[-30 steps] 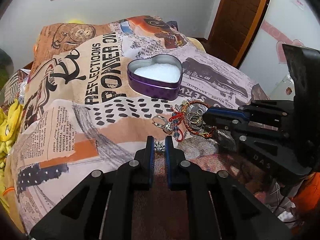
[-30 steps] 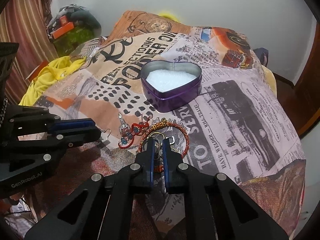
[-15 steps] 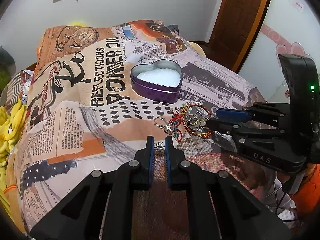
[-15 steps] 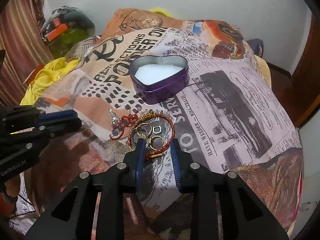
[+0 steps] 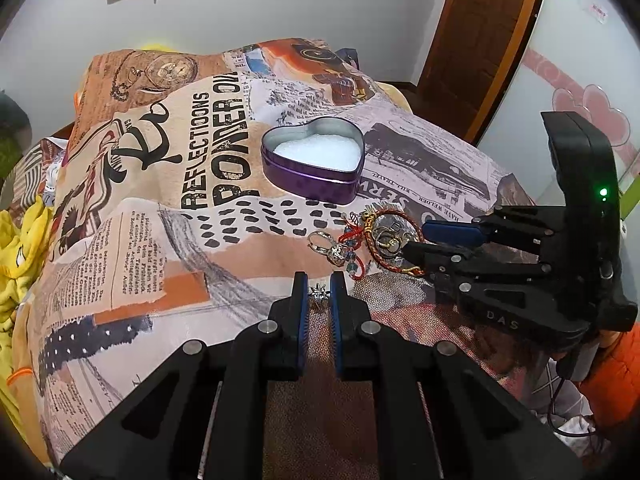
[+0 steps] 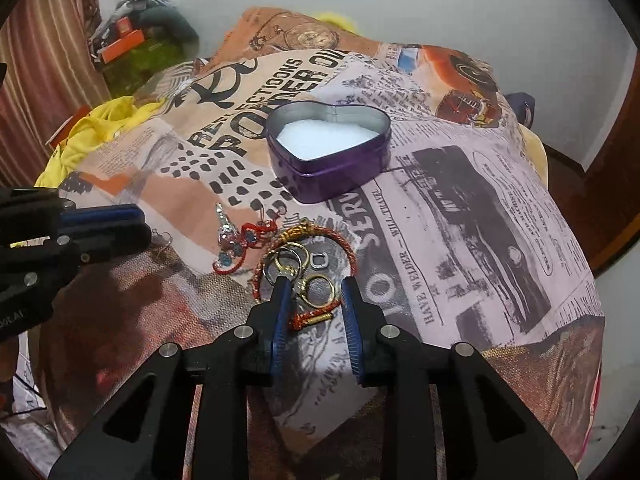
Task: Organize jewelry
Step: 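Lift the bracelet with the right tool while the left tool holds the silver charm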
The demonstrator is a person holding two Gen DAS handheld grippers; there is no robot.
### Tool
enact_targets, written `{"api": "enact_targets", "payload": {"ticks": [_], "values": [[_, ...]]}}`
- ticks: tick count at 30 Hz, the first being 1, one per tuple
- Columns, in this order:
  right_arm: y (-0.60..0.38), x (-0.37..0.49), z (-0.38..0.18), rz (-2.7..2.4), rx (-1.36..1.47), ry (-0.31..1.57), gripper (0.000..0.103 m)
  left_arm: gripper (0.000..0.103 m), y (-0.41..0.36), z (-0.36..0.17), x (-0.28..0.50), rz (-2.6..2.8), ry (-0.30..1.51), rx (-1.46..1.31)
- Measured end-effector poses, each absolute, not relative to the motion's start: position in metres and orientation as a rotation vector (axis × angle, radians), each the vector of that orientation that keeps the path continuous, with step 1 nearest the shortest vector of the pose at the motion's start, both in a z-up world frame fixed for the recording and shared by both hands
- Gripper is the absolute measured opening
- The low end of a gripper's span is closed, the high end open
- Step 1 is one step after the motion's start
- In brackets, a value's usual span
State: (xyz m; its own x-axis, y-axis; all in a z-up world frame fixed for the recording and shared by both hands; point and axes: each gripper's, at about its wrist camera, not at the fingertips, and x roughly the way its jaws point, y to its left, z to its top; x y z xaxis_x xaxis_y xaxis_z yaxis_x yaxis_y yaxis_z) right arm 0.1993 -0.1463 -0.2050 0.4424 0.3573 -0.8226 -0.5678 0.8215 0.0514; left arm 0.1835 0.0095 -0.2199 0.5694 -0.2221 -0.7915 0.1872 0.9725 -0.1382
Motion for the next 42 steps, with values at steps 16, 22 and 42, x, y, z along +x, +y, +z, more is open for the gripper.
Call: {"api": "enact_targets", "payload": {"ticks": [16, 22, 42], "values": [[-0.144, 0.204, -0.207, 0.54, -0.271, 0.938, 0.005, 0.009, 0.012, -0.213, 0.177, -0.217, 0.926, -0.046], [-0.154, 0.199, -0.2, 0.528, -0.234, 0.948, 0.005, 0.009, 0.011, -0.21, 0.174, -0.207, 0.922, -0.043], [-0.15, 0.204, -0.203, 0.539, -0.191, 0.999, 0.013, 0.009, 0.009, -0.206, 0.168, -0.188, 0.918, -0.035]]}}
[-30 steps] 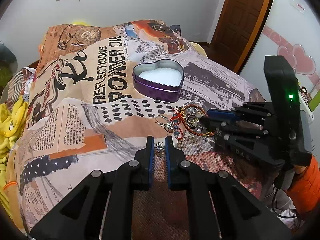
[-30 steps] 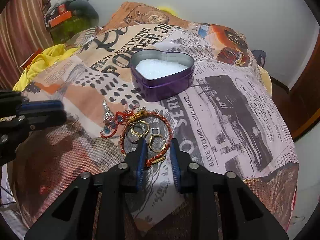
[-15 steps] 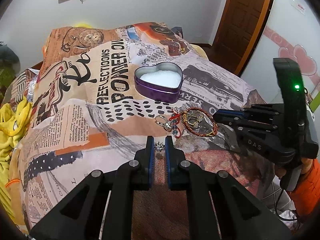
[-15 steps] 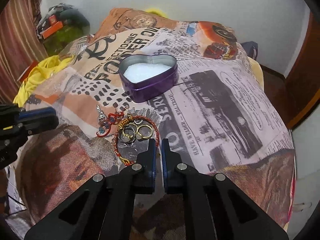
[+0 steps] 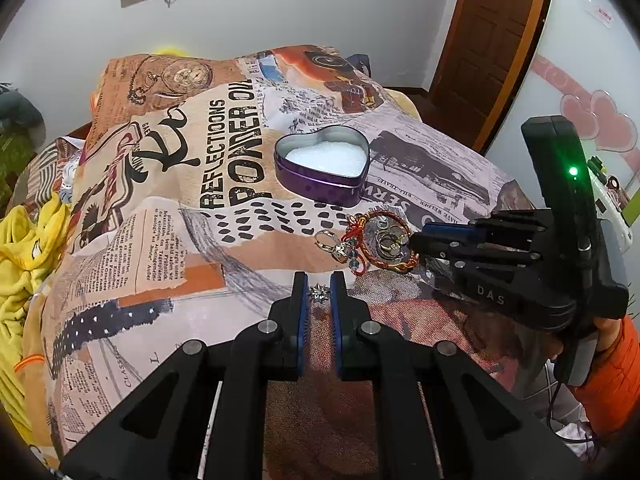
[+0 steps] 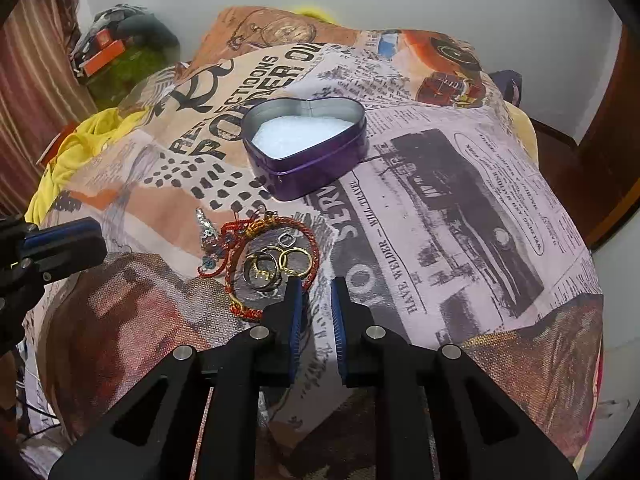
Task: Organize jewelry
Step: 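Lift the bracelet with the right tool while the left tool holds the silver charm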
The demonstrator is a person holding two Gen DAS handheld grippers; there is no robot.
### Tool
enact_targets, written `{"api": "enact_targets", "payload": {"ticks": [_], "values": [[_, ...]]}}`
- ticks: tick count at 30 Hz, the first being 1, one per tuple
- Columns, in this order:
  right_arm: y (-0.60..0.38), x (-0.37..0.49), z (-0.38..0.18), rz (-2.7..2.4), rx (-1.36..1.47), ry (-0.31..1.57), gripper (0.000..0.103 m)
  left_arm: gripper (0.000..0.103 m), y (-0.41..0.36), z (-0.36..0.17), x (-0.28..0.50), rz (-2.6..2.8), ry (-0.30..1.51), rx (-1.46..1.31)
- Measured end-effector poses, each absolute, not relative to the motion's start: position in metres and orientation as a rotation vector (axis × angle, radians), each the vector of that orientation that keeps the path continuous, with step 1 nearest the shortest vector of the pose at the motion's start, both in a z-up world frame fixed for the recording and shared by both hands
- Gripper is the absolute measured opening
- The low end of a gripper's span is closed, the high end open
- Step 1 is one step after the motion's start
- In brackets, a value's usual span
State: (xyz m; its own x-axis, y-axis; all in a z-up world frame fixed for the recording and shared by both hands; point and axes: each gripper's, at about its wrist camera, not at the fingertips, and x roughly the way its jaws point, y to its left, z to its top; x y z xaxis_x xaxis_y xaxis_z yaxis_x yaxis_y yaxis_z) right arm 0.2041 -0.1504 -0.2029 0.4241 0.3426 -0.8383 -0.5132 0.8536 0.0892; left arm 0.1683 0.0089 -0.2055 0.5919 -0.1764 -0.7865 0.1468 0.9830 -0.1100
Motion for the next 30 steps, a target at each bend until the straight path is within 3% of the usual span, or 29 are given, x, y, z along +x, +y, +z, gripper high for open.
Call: {"api": "enact_targets", "payload": {"ticks": [11, 25, 30], "values": [[-0.134, 0.22, -0.188, 0.577, -0.22, 0.936, 0.013, 0.009, 0.008, -0.204, 0.174, -0.184, 0.911, -0.033], [-0.125, 0.237, -0.213, 0.681, -0.3, 0.982, 0.013, 0.009, 0.011, -0.205, 0.191, -0.171, 0.914, -0.054], [-0.123, 0.237, -0.213, 0.675, -0.319, 0.974, 0.003, 0.009, 0.007, -0.201, 0.195, -0.17, 0.905, -0.042]]}}
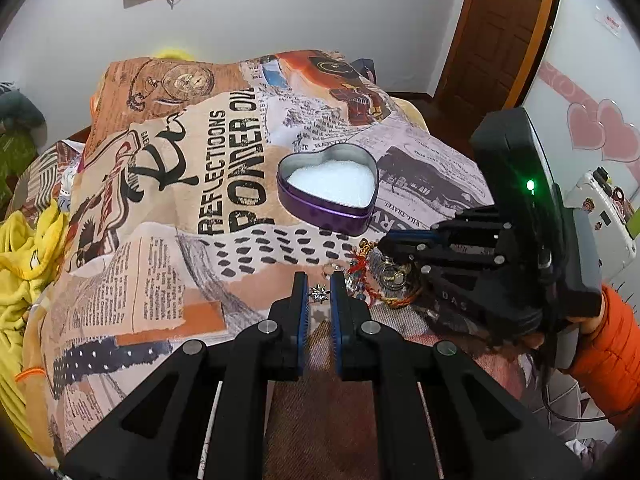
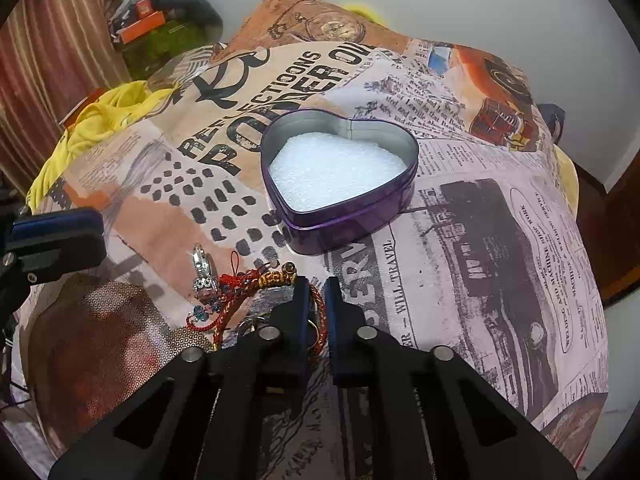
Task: Organize jewelry
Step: 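Carry the bracelet and charm over the heart tin with both tools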
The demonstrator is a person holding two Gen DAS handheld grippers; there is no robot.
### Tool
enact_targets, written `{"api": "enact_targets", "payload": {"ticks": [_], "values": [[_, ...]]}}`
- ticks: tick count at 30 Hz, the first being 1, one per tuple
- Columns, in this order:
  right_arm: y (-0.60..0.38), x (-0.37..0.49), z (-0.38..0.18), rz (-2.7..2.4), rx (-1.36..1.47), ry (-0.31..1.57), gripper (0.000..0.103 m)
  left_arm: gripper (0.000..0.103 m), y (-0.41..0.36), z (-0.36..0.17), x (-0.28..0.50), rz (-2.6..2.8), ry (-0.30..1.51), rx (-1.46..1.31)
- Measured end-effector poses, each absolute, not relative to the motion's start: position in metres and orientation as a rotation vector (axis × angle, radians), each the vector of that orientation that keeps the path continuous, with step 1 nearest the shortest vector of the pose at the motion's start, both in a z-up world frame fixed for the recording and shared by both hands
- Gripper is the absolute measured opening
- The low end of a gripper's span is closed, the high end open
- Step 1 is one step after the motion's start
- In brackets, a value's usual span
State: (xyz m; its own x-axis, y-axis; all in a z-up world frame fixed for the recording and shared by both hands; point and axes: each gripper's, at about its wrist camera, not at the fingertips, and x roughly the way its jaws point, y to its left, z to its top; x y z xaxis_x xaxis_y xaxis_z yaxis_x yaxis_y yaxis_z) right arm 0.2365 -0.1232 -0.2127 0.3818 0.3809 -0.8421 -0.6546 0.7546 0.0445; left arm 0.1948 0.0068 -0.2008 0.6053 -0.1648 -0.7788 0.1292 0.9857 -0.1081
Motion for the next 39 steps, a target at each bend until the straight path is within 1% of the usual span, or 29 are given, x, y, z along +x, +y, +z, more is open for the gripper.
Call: {"api": "enact_targets", "payload": {"ticks": [8, 18, 23, 32, 39], "values": [[-0.141, 0.226, -0.192, 0.642, -0.28, 0.931, 0.003, 0.009, 0.002, -0.186, 0.2, -0.176, 0.873, -0.039], [-0.156, 0.22, -0.148, 0.601, -0.254, 0.812, 0.003, 0.009, -0.004, -0.172, 0.215, -0.173, 0.841, -0.021], [-0.156, 0.226, -0.135, 0.582, -0.23, 0.77, 0.003, 0.009, -0.006, -0.164, 0.229, -0.175, 0.82, -0.006], [-0.146, 0.247, -0.125, 0.557, -0.196, 0.719, 0.003, 0.009, -0.01, -0.154, 0.259, -0.185, 0.788, 0.016], [-0.138, 0.269, -0.132, 0.567, -0.168, 0.733, 0.003, 0.009, -0.007, -0.163, 0.281, -0.197, 0.808, 0.004]]}}
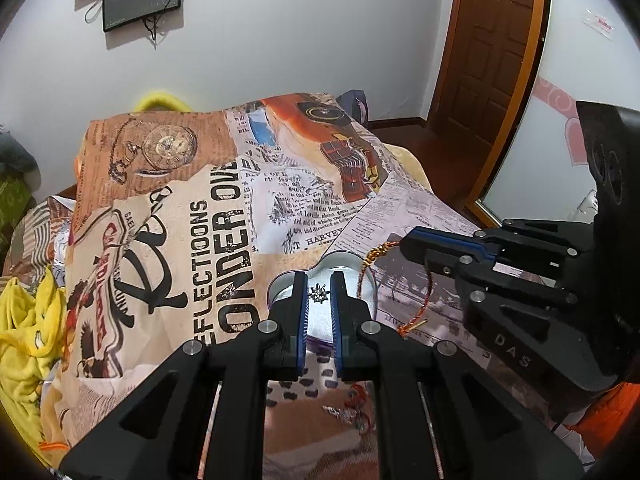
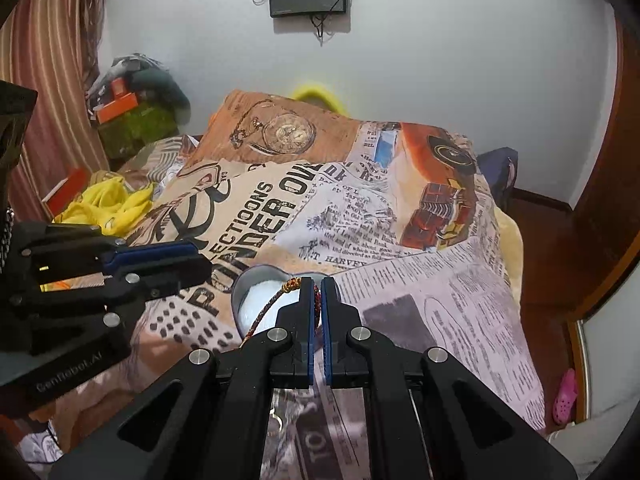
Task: Organize jewelry
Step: 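Carry the bracelet and charm over the heart tin with both tools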
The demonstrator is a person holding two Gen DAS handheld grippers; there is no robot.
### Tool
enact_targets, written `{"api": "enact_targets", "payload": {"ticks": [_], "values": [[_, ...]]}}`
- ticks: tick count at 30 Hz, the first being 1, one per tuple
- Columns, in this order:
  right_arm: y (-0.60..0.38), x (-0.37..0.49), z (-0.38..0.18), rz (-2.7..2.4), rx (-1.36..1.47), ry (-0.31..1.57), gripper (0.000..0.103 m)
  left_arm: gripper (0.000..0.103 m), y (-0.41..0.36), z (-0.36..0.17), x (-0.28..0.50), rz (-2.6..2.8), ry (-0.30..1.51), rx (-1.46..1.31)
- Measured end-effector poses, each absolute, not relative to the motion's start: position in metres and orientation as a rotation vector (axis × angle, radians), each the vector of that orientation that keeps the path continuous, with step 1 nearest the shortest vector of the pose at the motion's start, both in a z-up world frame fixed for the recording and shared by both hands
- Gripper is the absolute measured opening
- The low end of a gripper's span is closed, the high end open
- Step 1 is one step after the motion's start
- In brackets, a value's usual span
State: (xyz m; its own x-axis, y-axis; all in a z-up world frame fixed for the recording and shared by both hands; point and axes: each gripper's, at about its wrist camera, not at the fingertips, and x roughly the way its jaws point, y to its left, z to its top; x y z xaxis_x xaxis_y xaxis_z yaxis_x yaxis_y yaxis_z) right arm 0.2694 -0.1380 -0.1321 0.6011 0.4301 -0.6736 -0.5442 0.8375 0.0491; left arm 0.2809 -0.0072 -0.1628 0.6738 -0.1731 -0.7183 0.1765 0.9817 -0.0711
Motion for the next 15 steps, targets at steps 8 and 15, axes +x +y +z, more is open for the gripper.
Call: {"api": "enact_targets", "payload": {"ticks": [8, 15], "values": [[-0.13, 0.294, -0.152, 0.578, -0.146, 0.784, 0.003, 0.009, -0.003, -0.191, 0.308, -0.234, 0.885, -0.021], [-0.122, 0.308, -0.17, 0.596, -0.155, 0.837, 0.003, 0.009, -0.002, -0.213, 0.323, -0.252, 0.948, -0.032]]}}
